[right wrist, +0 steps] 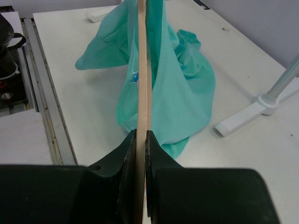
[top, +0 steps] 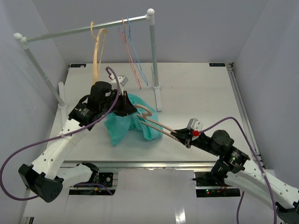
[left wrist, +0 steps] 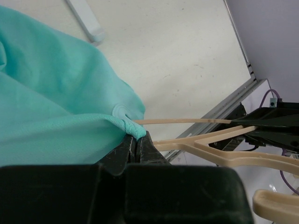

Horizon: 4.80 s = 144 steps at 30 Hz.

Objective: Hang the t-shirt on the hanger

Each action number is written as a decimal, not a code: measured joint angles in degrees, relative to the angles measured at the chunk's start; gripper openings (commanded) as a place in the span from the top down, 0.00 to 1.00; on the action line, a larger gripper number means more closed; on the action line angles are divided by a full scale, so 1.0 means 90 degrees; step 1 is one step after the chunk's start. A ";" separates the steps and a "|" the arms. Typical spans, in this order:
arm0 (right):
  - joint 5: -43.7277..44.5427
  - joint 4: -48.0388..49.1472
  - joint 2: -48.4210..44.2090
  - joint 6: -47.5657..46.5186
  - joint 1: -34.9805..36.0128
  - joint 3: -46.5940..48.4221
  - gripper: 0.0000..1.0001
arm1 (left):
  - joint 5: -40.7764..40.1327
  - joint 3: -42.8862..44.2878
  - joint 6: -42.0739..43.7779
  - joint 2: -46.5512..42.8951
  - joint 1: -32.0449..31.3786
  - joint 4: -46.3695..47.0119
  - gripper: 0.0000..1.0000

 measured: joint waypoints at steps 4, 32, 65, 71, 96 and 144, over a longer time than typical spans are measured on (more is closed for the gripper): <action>-0.0045 0.0487 0.0064 0.0015 0.0000 -0.0174 0.92 | 0.0447 0.0040 0.0061 0.0015 0.0000 0.0070 1.00; 0.0094 0.4744 0.0069 0.0953 0.0010 -0.2500 0.92 | 0.0930 0.0947 0.0422 0.1232 0.0026 -0.0346 0.20; 0.0171 0.6199 -0.0115 0.1416 0.0003 -0.2500 0.92 | 0.1584 0.2664 0.1701 0.0826 0.0027 0.0033 0.10; 0.0168 0.6163 -0.0205 0.1420 0.0002 -0.2500 0.92 | 0.2053 0.2287 0.1676 0.0836 0.0027 0.0080 0.10; -0.0243 0.5390 -0.0034 0.1424 0.0000 -0.2500 0.92 | 0.0640 0.0760 0.1658 -0.0037 0.0017 0.0221 0.12; -0.0486 0.5844 0.0183 0.1570 -0.0005 -0.2500 0.92 | 0.0389 0.2664 0.2630 -0.0751 0.0017 -0.0530 0.18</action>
